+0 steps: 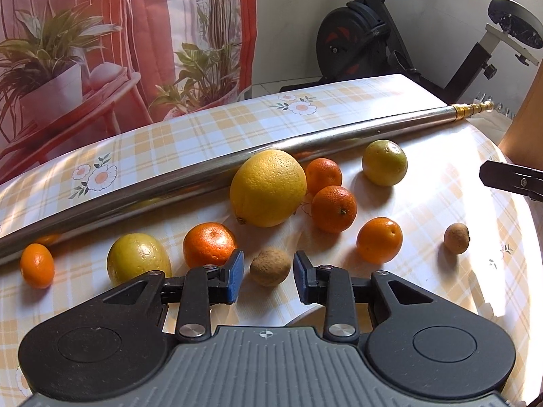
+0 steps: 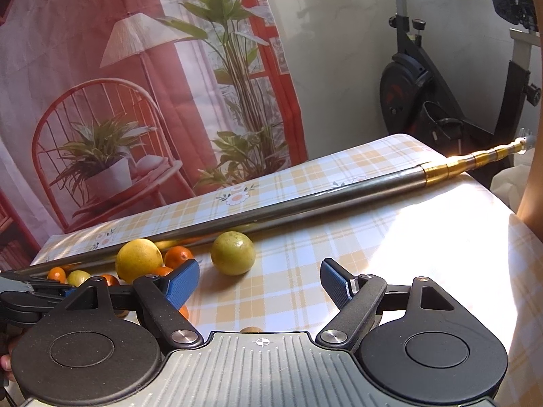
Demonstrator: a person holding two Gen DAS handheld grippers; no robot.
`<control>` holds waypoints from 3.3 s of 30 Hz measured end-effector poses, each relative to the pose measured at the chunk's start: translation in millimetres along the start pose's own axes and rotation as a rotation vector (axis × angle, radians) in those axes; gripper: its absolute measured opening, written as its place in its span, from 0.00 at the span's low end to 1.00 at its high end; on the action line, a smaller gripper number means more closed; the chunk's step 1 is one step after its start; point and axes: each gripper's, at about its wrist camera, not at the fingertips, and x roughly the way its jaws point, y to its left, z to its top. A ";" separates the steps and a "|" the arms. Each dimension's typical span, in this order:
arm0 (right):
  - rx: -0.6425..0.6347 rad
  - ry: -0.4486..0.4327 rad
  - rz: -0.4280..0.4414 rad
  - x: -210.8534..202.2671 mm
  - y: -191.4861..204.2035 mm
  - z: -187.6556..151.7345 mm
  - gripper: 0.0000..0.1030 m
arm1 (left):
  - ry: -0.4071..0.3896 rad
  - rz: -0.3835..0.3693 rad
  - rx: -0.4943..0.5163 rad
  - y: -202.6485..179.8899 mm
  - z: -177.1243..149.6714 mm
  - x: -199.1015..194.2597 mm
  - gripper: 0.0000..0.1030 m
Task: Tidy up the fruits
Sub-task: 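Grasp the green-yellow citrus with the right gripper while the left gripper holds the kiwi, then place the citrus on the plate with the right gripper while the left lowers the kiwi onto it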
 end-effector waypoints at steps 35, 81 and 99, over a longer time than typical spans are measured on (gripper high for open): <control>-0.018 0.025 -0.029 -47.0 25.1 -7.3 0.69 | -0.204 0.114 -0.139 7.2 -57.0 -137.0 0.27; -0.150 0.229 -0.032 124.5 46.8 35.9 0.42 | -0.222 0.149 -0.272 26.2 -70.5 -129.4 0.27; 0.022 0.119 0.103 53.6 41.3 20.3 0.42 | -0.193 0.117 -0.235 17.6 -77.6 -128.1 0.27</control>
